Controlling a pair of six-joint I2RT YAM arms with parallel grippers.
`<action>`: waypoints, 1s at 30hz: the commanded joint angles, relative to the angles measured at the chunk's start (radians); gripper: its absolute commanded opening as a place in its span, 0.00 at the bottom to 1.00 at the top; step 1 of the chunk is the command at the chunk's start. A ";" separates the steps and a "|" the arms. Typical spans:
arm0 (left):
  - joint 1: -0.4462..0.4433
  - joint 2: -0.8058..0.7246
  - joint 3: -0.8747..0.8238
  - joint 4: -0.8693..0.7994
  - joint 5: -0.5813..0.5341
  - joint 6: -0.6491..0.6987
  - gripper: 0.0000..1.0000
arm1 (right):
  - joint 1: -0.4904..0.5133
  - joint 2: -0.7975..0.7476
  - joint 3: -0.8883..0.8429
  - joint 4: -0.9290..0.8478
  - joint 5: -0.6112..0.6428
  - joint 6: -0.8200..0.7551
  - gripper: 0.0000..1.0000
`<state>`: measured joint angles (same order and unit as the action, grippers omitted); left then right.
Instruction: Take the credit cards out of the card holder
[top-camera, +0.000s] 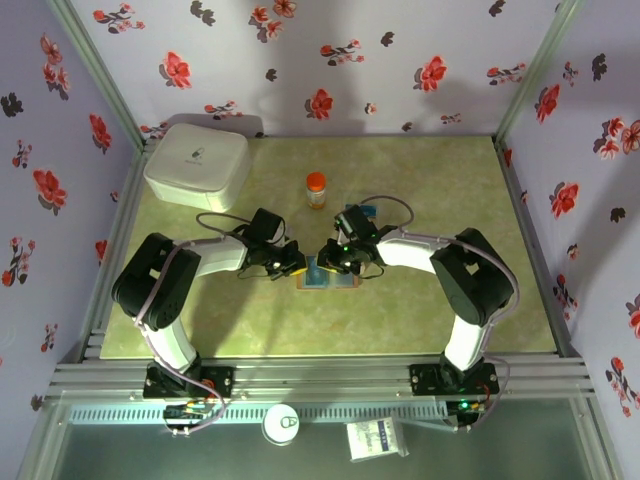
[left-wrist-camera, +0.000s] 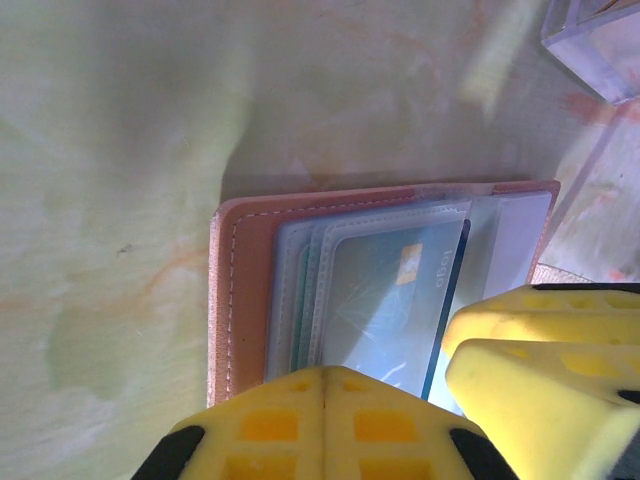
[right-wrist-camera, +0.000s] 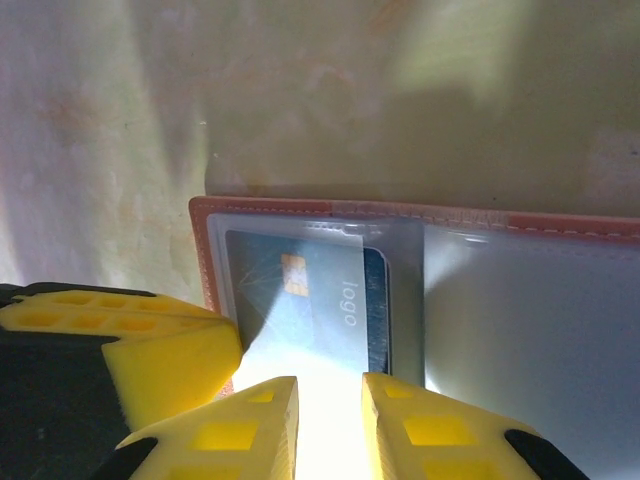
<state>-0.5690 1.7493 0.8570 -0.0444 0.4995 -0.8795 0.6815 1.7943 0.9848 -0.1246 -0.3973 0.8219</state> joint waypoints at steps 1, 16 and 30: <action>0.012 0.021 -0.016 -0.033 -0.007 0.030 0.02 | 0.007 0.027 0.021 -0.014 -0.002 0.000 0.23; 0.016 0.005 -0.015 -0.040 -0.008 0.029 0.02 | 0.007 -0.037 0.038 -0.117 0.086 -0.056 0.22; 0.015 -0.031 -0.007 -0.060 -0.013 0.031 0.09 | 0.007 -0.026 -0.002 -0.002 -0.006 -0.035 0.26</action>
<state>-0.5640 1.7332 0.8562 -0.0715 0.4976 -0.8761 0.6819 1.7664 0.9974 -0.1566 -0.3744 0.7853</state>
